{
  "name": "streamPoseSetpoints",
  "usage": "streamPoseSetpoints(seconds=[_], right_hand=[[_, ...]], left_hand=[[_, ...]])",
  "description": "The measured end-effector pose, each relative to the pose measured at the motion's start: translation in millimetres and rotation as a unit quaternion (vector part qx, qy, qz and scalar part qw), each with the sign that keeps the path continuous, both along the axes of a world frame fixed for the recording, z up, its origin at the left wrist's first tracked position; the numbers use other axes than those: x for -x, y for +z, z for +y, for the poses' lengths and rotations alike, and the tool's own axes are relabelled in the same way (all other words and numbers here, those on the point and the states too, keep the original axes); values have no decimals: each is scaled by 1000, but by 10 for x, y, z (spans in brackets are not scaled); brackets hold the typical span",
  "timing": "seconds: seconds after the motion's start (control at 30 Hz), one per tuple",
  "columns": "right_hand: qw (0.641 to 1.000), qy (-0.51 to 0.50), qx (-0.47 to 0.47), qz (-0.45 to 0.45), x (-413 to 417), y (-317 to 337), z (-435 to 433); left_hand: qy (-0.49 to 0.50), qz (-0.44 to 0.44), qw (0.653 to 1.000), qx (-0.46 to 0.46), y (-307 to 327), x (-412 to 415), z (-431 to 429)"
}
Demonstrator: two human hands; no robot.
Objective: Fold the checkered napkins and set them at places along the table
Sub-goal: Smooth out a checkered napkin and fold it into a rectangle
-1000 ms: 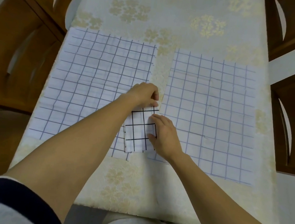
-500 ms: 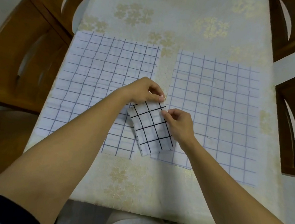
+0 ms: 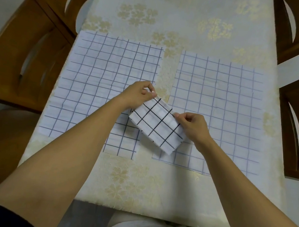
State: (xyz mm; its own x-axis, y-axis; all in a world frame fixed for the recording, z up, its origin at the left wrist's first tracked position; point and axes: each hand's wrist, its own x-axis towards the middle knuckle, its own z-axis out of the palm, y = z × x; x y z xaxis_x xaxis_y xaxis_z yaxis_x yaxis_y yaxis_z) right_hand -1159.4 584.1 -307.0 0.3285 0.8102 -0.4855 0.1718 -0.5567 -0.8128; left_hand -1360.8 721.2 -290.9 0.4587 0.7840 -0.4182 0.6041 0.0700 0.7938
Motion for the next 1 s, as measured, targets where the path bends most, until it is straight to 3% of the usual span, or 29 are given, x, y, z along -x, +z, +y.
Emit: streamPoseSetpoints(seconds=[0.37,0.73,0.9,1.0], right_hand=[[994,-102,-8,-31,-241,-95,41],[985,-101,-13,-140,-171,-170,29],[974,-112,-10,-199,-204,-238,-27],[958,-94,-73,-262,-65,-210,-70]], left_hand=[[79,0,995,57,-206,127,-310],[118,89,988,-48,-348,32,-454],[63,143,978,-137,-406,15,-451],[36,187,949,-250,-346,-2,-539]])
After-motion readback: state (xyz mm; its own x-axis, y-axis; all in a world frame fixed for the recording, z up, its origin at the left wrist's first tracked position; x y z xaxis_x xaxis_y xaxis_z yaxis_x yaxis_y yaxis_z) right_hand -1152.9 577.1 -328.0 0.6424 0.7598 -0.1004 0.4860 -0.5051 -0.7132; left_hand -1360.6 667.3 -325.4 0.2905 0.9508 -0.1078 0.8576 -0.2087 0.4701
